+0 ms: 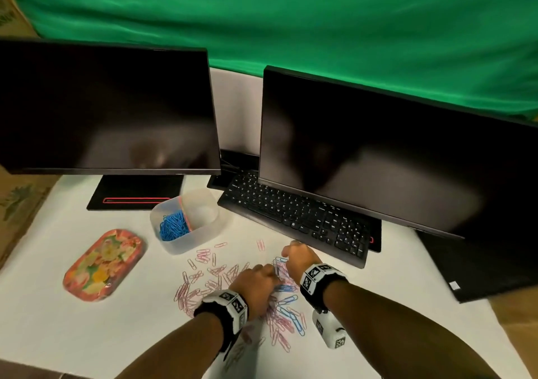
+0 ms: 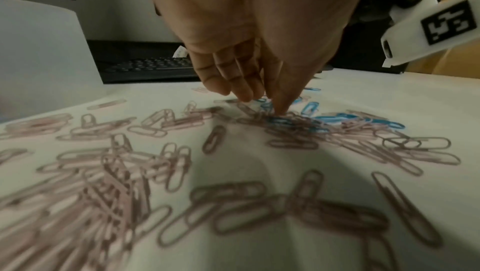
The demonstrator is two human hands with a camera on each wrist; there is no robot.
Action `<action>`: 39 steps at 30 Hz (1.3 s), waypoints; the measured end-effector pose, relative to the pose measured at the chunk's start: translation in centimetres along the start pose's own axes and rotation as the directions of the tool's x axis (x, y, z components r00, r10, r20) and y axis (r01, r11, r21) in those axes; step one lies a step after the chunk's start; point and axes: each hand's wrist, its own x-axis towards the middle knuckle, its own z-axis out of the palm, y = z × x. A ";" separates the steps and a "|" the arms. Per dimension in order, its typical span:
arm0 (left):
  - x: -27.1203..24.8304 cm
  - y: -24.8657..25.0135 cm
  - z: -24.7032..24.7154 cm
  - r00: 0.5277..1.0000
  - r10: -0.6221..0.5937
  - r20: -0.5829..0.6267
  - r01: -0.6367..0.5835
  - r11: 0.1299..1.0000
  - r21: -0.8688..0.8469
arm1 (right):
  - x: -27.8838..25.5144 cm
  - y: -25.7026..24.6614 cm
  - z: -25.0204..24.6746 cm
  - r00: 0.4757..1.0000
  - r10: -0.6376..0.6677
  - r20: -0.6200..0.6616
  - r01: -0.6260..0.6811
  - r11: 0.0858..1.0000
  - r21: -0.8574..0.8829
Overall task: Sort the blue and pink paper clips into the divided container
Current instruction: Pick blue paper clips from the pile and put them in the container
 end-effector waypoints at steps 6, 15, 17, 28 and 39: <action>0.3 0.3 0.7 0.999 -0.035 -0.022 0.034 0.999 -0.037 | 0.6 -0.3 -0.1 0.999 0.023 0.049 -0.024 1.000 0.012; 0.3 -1.1 0.6 0.986 -0.159 -0.051 0.138 0.947 -0.291 | 0.5 0.3 -0.2 0.991 0.082 0.105 -0.096 0.985 0.143; 0.3 -1.8 0.9 0.982 -0.183 -0.051 0.158 0.936 -0.316 | -0.1 1.0 -0.4 0.993 0.085 0.076 -0.104 0.950 0.294; -1.5 -4.3 0.9 0.951 -0.305 -0.046 0.129 0.529 -0.839 | -5.1 3.4 1.4 0.982 0.043 0.184 -0.188 0.154 0.970; -2.1 -3.5 0.4 0.908 -0.399 0.128 0.164 0.058 -0.985 | -4.8 0.4 3.0 0.994 -0.109 -0.020 0.110 0.988 0.109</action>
